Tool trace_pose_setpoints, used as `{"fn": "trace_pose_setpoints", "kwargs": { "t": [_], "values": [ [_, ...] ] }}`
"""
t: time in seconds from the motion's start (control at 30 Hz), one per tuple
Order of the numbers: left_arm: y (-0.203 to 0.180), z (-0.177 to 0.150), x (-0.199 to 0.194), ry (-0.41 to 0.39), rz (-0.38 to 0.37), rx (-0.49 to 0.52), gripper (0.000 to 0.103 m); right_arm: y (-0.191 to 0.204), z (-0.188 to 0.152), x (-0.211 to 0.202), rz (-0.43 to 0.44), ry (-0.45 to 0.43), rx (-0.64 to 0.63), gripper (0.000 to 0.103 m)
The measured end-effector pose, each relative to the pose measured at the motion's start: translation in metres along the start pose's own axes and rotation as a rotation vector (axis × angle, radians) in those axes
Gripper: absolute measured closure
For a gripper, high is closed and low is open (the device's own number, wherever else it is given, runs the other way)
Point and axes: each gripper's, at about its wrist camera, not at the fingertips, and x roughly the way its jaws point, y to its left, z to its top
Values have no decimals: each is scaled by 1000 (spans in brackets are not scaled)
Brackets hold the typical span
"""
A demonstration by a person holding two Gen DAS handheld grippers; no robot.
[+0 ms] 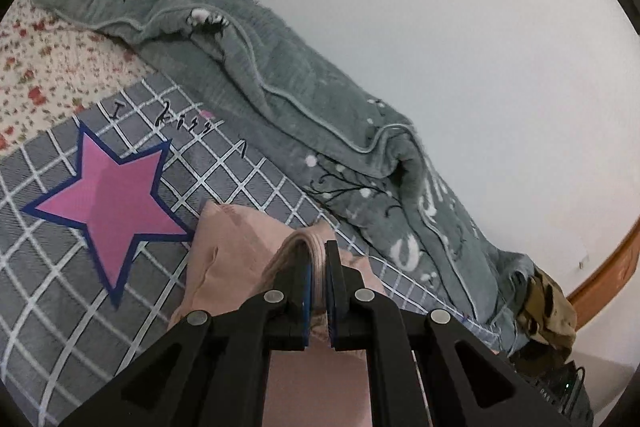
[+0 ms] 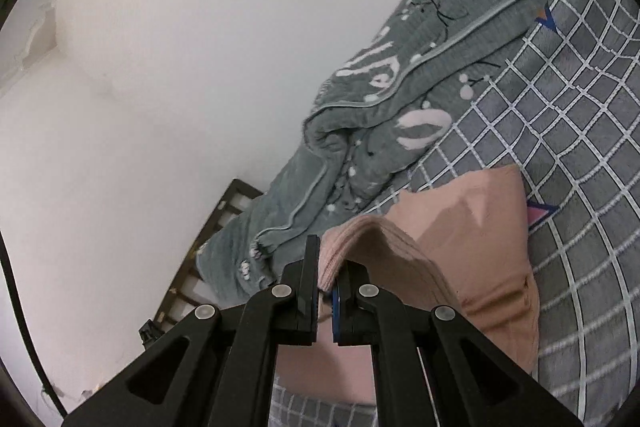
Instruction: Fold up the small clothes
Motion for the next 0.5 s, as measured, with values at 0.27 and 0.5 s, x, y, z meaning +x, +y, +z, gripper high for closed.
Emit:
{"fn": "trace_pose_setpoints", "kwargs": {
  "t": [0.27, 0.5],
  "values": [
    [17, 7, 72, 69, 88, -23, 96, -33, 16, 65, -118, 77, -47, 98],
    [28, 3, 113, 137, 87, -13, 94, -66, 26, 99, -176, 103, -42, 97]
  ]
}}
